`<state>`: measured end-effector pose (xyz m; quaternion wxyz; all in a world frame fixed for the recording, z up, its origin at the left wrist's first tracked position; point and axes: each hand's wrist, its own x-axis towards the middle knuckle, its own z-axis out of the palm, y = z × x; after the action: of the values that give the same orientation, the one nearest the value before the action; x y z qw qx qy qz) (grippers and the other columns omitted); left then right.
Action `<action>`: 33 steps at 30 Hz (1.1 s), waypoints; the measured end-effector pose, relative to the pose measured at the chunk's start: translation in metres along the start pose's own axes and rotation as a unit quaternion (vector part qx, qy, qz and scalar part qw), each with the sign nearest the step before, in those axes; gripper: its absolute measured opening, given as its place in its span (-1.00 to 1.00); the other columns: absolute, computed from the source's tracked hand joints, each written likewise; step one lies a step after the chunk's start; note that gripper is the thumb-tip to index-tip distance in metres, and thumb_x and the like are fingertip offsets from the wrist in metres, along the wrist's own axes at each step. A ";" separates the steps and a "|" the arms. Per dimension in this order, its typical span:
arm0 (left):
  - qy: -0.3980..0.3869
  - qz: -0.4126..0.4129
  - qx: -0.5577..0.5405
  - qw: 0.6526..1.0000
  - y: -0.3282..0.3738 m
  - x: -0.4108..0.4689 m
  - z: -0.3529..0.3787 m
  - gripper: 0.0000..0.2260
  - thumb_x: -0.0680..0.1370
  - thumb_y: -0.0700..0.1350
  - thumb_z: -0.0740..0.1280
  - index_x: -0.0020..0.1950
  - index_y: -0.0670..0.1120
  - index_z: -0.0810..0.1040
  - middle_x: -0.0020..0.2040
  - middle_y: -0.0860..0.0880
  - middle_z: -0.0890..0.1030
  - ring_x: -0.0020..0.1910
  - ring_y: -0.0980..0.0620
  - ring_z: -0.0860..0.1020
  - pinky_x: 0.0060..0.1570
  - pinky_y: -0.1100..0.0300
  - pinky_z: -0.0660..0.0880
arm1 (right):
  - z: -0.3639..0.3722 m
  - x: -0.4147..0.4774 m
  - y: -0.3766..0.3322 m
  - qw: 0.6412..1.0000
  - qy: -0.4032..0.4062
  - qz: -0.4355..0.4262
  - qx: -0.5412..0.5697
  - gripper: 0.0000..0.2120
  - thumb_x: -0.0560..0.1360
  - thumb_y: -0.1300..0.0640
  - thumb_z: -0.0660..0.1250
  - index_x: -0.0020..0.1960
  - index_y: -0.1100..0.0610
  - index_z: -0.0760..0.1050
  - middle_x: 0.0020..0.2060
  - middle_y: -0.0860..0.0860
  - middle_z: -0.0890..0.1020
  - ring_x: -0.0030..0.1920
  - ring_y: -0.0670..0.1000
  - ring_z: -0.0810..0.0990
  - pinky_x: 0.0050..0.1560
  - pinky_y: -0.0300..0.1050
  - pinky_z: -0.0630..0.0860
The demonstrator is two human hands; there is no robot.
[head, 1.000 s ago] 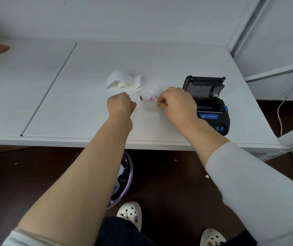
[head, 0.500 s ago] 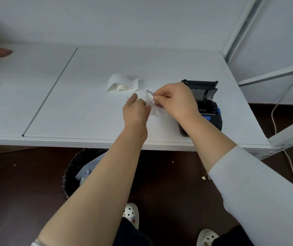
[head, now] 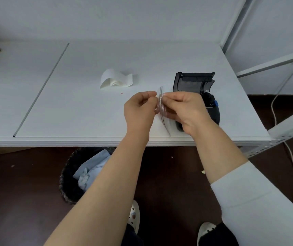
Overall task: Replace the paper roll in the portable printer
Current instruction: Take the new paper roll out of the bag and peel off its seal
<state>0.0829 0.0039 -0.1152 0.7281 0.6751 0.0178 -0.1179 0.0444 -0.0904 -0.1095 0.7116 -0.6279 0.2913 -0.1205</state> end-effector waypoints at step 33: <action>-0.089 0.059 0.105 0.989 0.000 0.006 -0.003 -0.74 0.39 -0.26 0.47 0.07 -0.22 0.63 -0.17 -0.01 0.66 -0.22 0.22 0.62 -0.20 0.47 0.50 | -0.012 0.013 0.005 0.998 -0.040 -0.033 0.028 -0.94 0.45 0.32 0.36 -0.13 0.30 0.59 -0.31 0.12 0.62 -0.32 -0.02 0.63 -0.27 -0.21 0.63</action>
<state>0.0891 0.0062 -0.1167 0.6575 0.7345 -0.0992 -0.1351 0.0472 -0.1062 -0.1182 0.7354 -0.6217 0.2382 -0.1266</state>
